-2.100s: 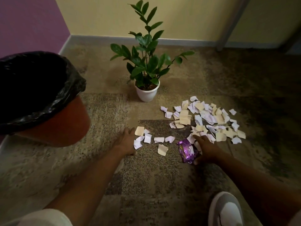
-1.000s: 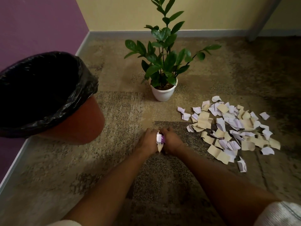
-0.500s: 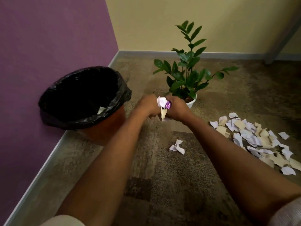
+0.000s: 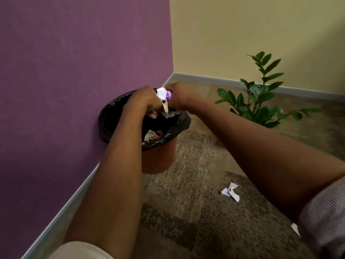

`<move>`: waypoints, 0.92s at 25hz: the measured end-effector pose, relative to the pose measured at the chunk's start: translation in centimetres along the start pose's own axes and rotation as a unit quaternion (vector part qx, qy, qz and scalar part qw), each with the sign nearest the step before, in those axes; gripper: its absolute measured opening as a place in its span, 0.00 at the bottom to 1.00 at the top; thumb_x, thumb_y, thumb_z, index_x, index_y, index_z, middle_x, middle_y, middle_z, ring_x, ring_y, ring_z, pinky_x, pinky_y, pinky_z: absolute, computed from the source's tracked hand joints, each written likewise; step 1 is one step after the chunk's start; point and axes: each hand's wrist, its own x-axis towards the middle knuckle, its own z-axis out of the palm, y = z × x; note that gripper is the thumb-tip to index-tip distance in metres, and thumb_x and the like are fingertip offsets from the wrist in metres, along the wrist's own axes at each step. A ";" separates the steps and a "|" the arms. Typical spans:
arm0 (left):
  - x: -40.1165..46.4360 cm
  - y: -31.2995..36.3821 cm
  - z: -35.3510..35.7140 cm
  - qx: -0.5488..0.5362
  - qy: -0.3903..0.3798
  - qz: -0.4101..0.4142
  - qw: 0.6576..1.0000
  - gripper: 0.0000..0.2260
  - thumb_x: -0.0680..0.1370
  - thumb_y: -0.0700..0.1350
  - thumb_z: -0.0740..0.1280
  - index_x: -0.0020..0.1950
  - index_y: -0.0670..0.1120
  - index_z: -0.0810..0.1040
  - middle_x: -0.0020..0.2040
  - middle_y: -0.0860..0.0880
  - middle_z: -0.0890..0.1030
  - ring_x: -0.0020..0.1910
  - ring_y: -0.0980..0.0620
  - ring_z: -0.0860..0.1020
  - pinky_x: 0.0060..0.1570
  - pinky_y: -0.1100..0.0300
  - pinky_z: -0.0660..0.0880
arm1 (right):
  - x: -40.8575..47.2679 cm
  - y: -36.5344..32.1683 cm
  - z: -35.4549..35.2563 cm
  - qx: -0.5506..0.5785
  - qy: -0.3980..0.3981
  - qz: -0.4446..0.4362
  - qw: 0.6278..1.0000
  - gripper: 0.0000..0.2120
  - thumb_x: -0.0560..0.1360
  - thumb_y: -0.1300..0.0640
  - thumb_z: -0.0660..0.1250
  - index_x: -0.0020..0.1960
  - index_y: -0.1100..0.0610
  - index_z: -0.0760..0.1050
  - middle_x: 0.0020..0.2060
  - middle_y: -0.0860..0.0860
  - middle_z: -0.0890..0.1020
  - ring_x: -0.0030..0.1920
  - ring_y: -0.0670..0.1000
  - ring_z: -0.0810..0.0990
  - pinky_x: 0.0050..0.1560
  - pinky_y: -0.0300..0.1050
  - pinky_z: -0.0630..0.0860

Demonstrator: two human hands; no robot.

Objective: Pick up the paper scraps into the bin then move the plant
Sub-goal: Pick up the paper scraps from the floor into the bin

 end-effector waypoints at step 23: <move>-1.5 2.9 3.9 -0.046 0.101 0.056 0.992 0.06 0.71 0.45 0.76 0.44 0.50 0.81 0.45 0.46 0.84 0.44 0.46 0.83 0.52 0.50 0.81 | -6.2 7.3 -5.5 0.196 -0.085 0.069 0.975 0.12 0.74 0.65 0.69 0.56 0.61 0.75 0.46 0.55 0.81 0.46 0.51 0.81 0.45 0.45 0.81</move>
